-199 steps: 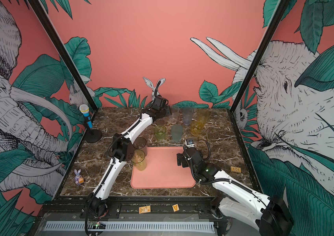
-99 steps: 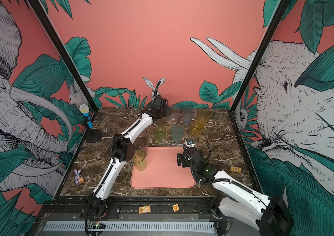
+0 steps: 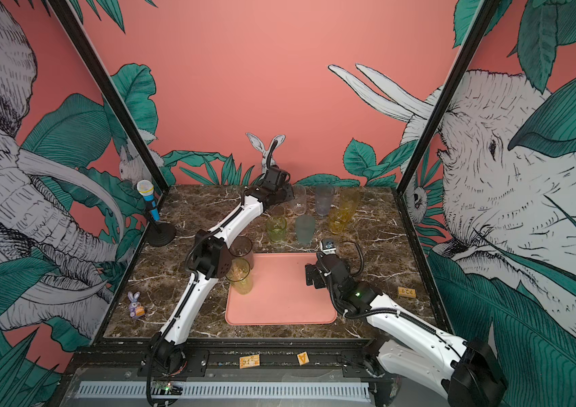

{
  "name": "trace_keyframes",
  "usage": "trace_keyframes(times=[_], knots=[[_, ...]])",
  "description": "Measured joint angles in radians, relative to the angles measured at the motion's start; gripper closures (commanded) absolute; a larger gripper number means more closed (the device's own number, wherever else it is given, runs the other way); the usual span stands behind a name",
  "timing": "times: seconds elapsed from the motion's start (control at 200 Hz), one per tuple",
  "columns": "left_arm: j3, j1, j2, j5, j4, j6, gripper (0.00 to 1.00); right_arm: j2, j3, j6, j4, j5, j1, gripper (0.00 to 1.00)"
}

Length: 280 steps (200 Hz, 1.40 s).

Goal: Place the glasses into the tray
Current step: 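Close left gripper on the clear glass rim and lift it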

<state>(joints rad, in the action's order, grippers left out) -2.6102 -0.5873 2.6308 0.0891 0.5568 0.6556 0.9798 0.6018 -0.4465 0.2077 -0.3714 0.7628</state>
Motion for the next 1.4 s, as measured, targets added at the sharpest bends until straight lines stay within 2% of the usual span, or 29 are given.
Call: trace_keyframes(times=[0.5, 0.805, 0.995, 1.286, 1.401], knots=[[0.024, 0.001, 0.000, -0.003, 0.029, -0.005, 0.97, -0.001, 0.000, -0.002, 0.000, 0.000, 0.000, 0.01], [0.071, 0.003, -0.037, -0.020, 0.047, -0.005, 1.00, -0.001, 0.000, -0.004, 0.000, 0.000, 0.000, 0.01], [0.165, 0.008, -0.136, -0.029, 0.053, -0.008, 1.00, -0.004, 0.000, -0.004, 0.000, 0.000, 0.000, 0.01], [0.363, 0.013, -0.376, -0.043, 0.072, -0.029, 1.00, -0.029, 0.000, -0.003, -0.001, 0.001, 0.000, 0.01], [0.386, 0.013, -0.446, -0.047, 0.117, -0.040, 1.00, -0.037, -0.001, -0.003, -0.002, 0.003, 0.000, 0.01]])
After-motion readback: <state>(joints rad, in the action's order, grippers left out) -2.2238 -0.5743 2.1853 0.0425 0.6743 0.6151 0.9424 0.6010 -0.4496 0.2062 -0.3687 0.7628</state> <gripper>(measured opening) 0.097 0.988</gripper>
